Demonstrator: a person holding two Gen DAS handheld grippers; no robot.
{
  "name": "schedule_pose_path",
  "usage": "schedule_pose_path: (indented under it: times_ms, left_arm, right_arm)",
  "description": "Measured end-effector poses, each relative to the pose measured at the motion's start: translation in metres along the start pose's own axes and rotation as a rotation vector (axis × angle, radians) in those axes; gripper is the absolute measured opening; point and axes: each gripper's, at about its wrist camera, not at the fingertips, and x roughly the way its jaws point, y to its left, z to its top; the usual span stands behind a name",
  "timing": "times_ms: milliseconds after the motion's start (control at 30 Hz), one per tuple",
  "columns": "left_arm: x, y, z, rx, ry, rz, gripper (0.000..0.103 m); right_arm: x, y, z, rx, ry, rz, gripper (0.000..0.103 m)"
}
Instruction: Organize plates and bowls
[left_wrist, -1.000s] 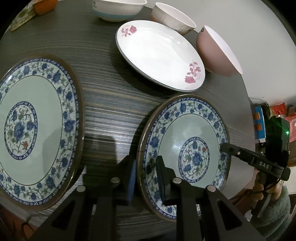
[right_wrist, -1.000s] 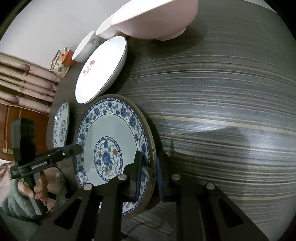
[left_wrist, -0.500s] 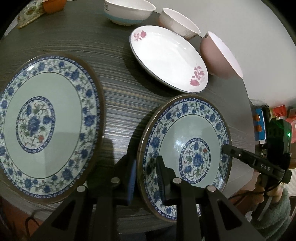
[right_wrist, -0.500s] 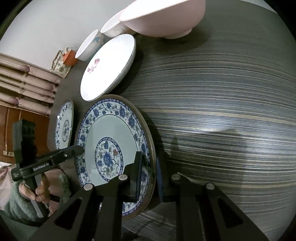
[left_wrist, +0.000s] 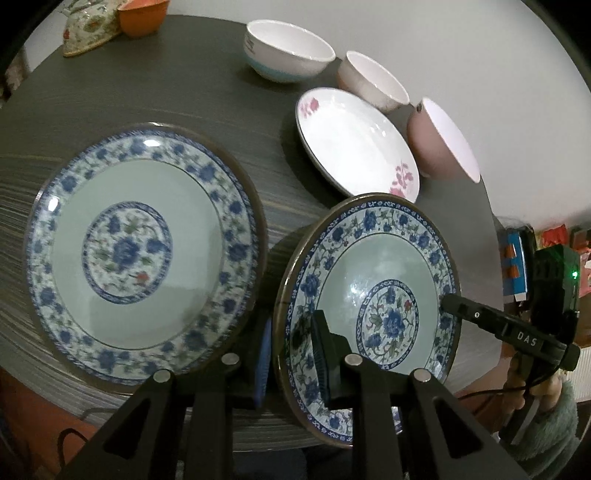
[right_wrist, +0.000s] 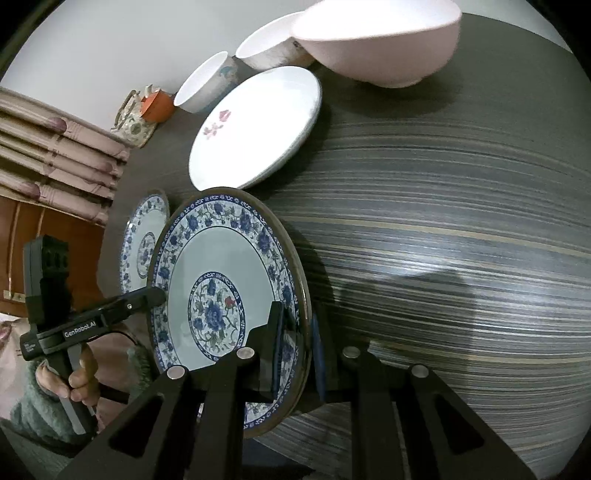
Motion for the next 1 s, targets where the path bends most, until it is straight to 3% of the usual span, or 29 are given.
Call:
schedule_pose_path:
  times_ms: [333,667,1000]
  left_arm:
    - [-0.040,0.034,0.015,-0.038,-0.086,0.029,0.021]
    - [-0.072,0.096,0.030,-0.120,-0.150,0.106,0.021]
    - [-0.070,0.153,0.042,-0.168,-0.133,0.170,0.021]
  right_arm:
    - [0.002,0.034,0.014,-0.027,-0.027,0.027,0.016]
    - [0.033,0.097,0.034,-0.076,-0.016,0.068,0.015]
    - [0.091,0.153,0.049,-0.091,0.056,0.070,0.015]
